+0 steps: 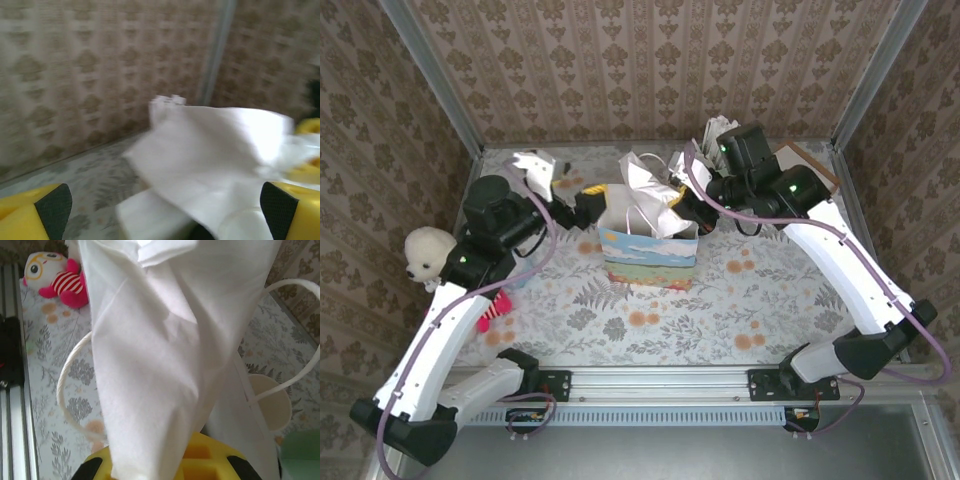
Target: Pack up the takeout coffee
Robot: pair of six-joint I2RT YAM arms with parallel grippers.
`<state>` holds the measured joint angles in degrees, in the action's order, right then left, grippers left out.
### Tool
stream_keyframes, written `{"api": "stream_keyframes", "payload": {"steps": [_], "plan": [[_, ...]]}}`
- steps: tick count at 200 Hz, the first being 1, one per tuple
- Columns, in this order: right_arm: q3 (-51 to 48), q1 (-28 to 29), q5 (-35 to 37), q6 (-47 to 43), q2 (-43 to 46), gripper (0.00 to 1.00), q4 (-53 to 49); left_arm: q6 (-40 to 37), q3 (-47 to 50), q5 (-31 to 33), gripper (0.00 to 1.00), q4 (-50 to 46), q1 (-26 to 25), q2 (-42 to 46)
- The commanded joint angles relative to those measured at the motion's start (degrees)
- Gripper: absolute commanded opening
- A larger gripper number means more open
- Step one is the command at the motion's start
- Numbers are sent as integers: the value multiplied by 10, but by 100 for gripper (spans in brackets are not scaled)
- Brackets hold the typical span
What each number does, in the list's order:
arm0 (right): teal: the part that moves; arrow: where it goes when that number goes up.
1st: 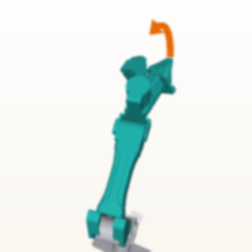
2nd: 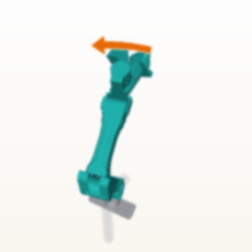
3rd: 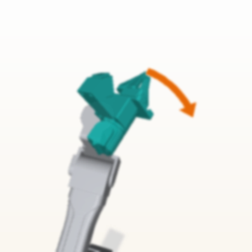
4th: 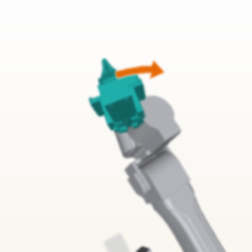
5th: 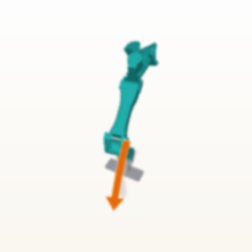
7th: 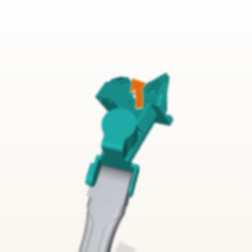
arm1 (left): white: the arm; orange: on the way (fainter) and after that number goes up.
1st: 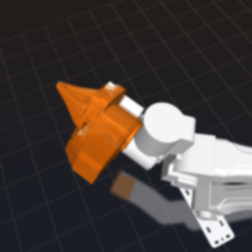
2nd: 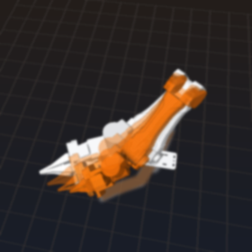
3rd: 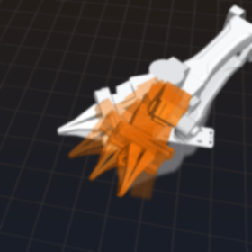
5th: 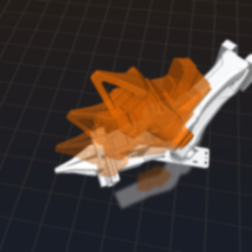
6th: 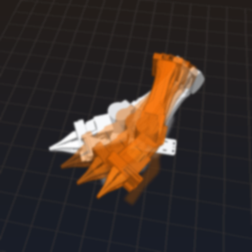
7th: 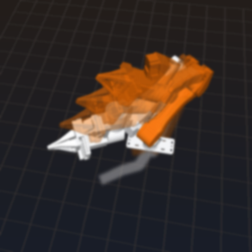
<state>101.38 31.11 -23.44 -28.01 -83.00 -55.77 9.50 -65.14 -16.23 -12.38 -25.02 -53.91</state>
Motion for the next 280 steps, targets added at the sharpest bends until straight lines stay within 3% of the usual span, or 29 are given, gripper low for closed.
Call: {"api": "stream_keyframes", "payload": {"steps": [1,43,63,108,154,206,239,280], "plan": [[57,-6,-16,-79,-41,0,-135,99,4,136,100,-66,28,-7],[193,-14,-49,-142,-139,0,-286,202,13,250,100,-136,54,-26],[249,-13,-73,-163,-185,0,-335,241,30,264,100,-143,65,-32],[306,-2,-88,-162,-271,0,-338,347,71,287,100,-143,71,-57],[333,5,-114,-164,-316,1,-352,382,79,226,100,-133,71,-118],[327,38,0,-83,-352,3,-296,404,72,190,100,-126,51,-168],[328,44,44,-54,-360,22,-275,403,69,201,100,-128,35,-168],[319,49,28,-57,-327,42,-266,405,73,208,100,-130,27,-169]]}}
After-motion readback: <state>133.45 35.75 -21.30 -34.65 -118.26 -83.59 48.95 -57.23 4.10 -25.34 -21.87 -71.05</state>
